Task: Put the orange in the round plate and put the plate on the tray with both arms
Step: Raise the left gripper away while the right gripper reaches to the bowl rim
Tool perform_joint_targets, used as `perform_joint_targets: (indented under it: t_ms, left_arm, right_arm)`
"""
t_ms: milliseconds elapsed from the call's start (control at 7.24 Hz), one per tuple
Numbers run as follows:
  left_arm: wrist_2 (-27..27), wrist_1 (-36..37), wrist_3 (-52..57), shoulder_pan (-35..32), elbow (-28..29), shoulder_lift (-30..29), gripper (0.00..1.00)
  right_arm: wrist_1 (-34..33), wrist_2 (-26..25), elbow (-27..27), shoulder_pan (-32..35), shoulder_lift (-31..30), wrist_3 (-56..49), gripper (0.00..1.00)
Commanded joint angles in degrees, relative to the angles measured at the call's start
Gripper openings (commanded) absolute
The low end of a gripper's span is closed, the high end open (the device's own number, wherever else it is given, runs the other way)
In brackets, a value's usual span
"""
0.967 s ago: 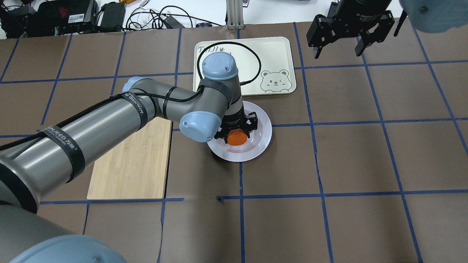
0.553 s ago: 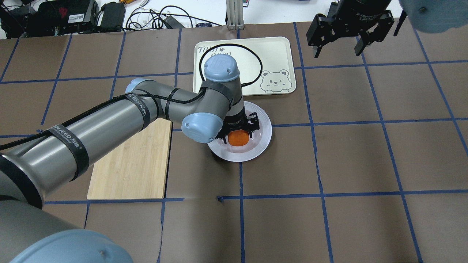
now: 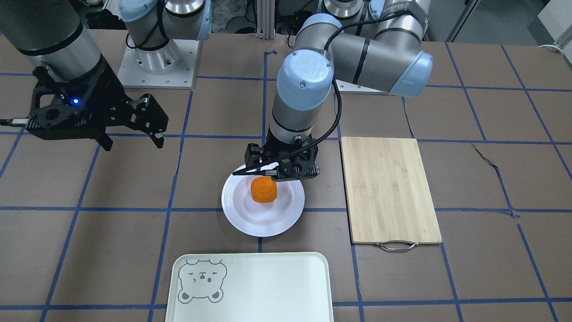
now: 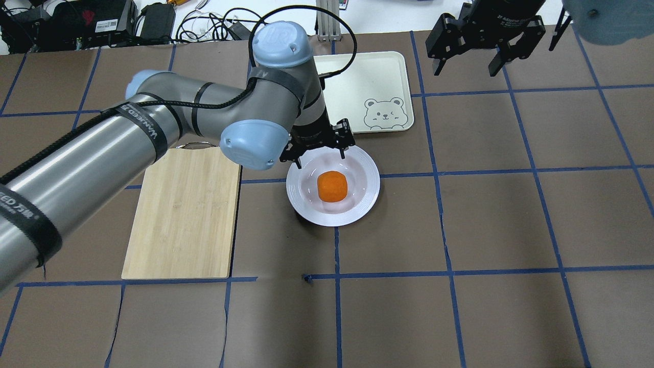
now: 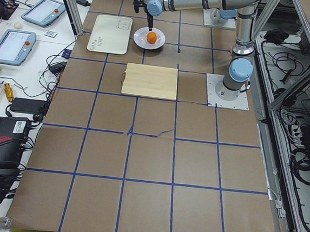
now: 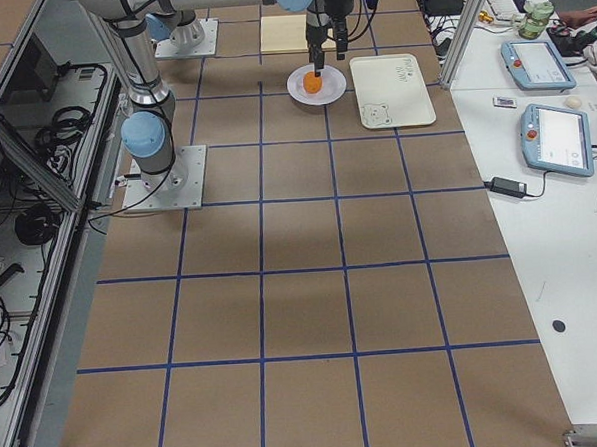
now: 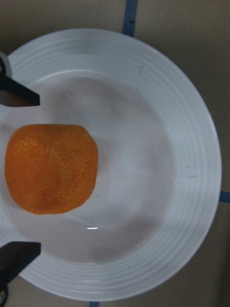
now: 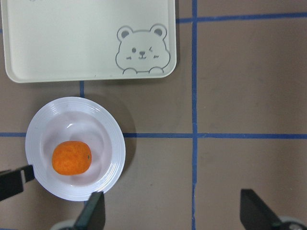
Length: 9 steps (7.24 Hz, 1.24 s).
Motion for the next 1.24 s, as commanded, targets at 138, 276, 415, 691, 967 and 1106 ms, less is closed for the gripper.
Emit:
perform_joint_targets:
  t_ms: [138, 276, 415, 691, 967, 1106]
  left_arm:
    - [0.19, -11.7, 3.93, 1.7, 2.97, 8.18, 1.0]
    - [0.01, -11.18, 4.02, 1.62, 2.97, 9.77, 1.0]
    - [0.01, -11.08, 5.85, 1.62, 2.97, 11.0, 1.0]
    - [0.19, -9.94, 12.19, 2.14, 2.36, 13.55, 1.0]
    - [0.36, -9.94, 17.77, 7.29, 1.92, 15.05, 1.0]
    - [0.36, -10.38, 23.13, 10.29, 1.91, 15.76, 1.0]
  right_arm:
    - [-17.86, 7.37, 17.6, -0.05, 0.78, 2.14, 1.0]
    - [-25.25, 9.11, 23.33, -0.05, 1.83, 2.16, 1.0]
    - [-29.84, 11.48, 27.3, 0.04, 2.45, 2.33, 1.0]
    - [-39.94, 15.8, 29.62, 1.09, 8.92, 7.92, 1.0]
    - [-46.47, 16.07, 29.62, 3.54, 15.0, 8.84, 1.0]
    - [-47.28, 15.81, 29.54, 5.56, 15.63, 10.75, 1.0]
